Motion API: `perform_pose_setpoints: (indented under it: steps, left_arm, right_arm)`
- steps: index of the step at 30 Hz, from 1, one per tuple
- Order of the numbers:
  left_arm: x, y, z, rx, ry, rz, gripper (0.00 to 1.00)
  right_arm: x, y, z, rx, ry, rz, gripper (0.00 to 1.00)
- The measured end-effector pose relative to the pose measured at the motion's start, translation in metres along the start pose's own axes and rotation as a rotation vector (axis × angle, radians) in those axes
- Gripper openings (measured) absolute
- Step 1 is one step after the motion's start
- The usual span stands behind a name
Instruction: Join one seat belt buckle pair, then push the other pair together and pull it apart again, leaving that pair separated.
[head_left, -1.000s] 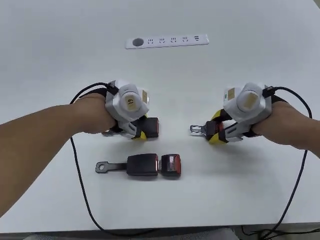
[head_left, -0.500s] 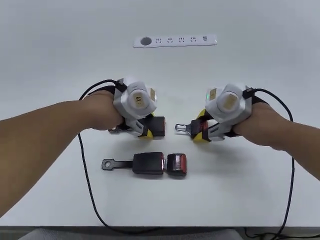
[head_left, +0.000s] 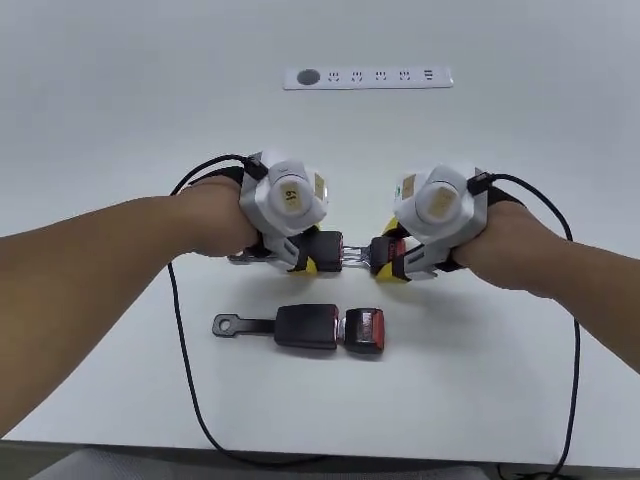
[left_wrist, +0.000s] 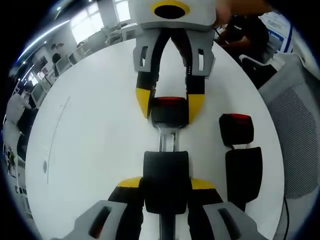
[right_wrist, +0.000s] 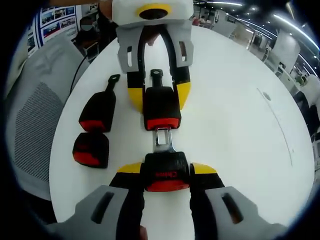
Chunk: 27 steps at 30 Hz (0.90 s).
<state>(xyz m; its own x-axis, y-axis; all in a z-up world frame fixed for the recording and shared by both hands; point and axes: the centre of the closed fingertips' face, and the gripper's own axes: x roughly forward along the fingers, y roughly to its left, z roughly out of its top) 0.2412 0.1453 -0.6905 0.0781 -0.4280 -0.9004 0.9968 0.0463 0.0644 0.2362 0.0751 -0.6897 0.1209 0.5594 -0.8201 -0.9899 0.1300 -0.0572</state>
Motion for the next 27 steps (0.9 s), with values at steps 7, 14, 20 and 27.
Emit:
perform_pose_setpoints:
  steps: [7, 14, 20, 27]
  left_arm:
    - [0.001, -0.001, 0.001, -0.011, -0.005, 0.003, 0.34]
    - [0.001, -0.002, 0.002, -0.008, -0.005, 0.003, 0.34]
    - [-0.001, -0.003, 0.004, 0.017, -0.016, -0.004, 0.33]
    - [-0.001, -0.004, 0.005, 0.016, -0.021, -0.009, 0.33]
  right_arm:
    - [0.000, 0.001, 0.008, -0.039, 0.003, -0.015, 0.33]
    - [0.005, 0.002, 0.012, -0.018, -0.019, -0.003, 0.33]
    - [0.004, 0.002, 0.012, -0.014, -0.033, 0.017, 0.33]
    - [0.006, 0.002, 0.015, -0.010, -0.042, 0.022, 0.32]
